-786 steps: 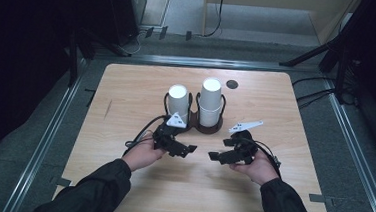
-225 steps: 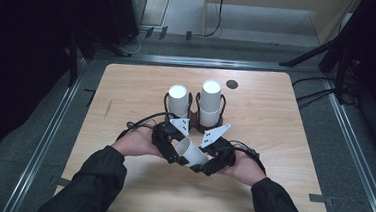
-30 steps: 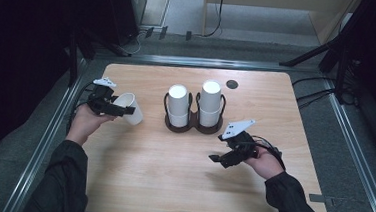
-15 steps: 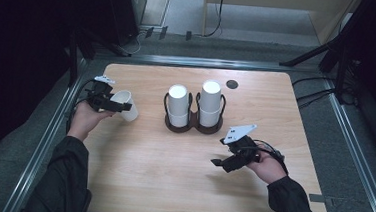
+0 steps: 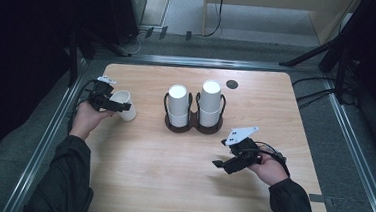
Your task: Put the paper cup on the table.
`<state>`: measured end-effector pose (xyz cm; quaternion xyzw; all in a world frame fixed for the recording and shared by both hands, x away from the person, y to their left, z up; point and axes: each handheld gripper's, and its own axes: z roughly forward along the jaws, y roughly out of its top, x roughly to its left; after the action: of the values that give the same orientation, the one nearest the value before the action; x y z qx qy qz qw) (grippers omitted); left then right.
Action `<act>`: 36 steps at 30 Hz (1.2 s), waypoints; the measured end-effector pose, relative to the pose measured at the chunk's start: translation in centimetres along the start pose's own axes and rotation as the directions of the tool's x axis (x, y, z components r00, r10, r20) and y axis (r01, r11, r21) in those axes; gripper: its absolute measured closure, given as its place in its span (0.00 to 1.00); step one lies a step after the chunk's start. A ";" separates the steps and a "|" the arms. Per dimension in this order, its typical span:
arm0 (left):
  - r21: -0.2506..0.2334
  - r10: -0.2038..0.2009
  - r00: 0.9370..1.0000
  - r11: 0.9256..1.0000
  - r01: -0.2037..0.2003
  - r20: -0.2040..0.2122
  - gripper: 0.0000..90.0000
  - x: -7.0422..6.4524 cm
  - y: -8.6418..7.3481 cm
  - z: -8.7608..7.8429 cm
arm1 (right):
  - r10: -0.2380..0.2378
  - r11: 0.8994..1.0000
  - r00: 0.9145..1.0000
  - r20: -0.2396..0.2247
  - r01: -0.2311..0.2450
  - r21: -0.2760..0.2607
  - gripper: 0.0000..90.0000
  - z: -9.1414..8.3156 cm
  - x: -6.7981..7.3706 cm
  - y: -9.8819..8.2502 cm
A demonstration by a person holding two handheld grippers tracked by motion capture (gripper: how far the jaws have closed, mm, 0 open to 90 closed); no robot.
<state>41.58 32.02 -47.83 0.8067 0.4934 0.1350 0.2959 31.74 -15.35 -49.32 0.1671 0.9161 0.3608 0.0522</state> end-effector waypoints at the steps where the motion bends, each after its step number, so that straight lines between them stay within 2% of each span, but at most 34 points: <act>1: -0.001 -0.001 1.000 1.000 0.001 0.000 0.23 0.0 0.0 0.0 | -0.004 1.000 1.000 -0.002 0.004 0.000 0.23 0.0 0.0 0.0; 9: -0.002 -0.018 1.000 1.000 0.018 -0.002 0.22 0.2 0.0 0.1 | -0.016 1.000 1.000 -0.005 0.016 0.003 0.23 0.1 0.1 0.0; 18: 0.000 -0.002 1.000 1.000 0.002 -0.001 0.20 0.0 0.0 0.2 | -0.017 1.000 1.000 -0.011 0.017 0.004 0.23 0.1 0.1 0.0; 27: 0.007 -0.002 0.999 1.000 0.002 0.045 0.15 -0.2 0.0 0.5 | -0.021 1.000 1.000 -0.011 0.021 0.007 0.23 0.2 0.2 0.0; 31: 0.005 0.003 0.999 1.000 -0.003 0.051 0.14 -0.3 0.1 0.5 | -0.025 1.000 1.000 -0.014 0.025 0.008 0.23 0.2 0.2 0.0; 36: 0.003 -0.019 0.997 1.000 0.019 0.071 0.10 -0.2 0.1 0.5 | -0.032 0.999 0.999 -0.017 0.032 0.009 0.23 0.3 0.2 0.0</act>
<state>41.80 31.59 -48.18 0.8067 0.4903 0.1030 0.3136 31.59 -15.10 -49.49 0.1496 0.9207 0.3571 0.0497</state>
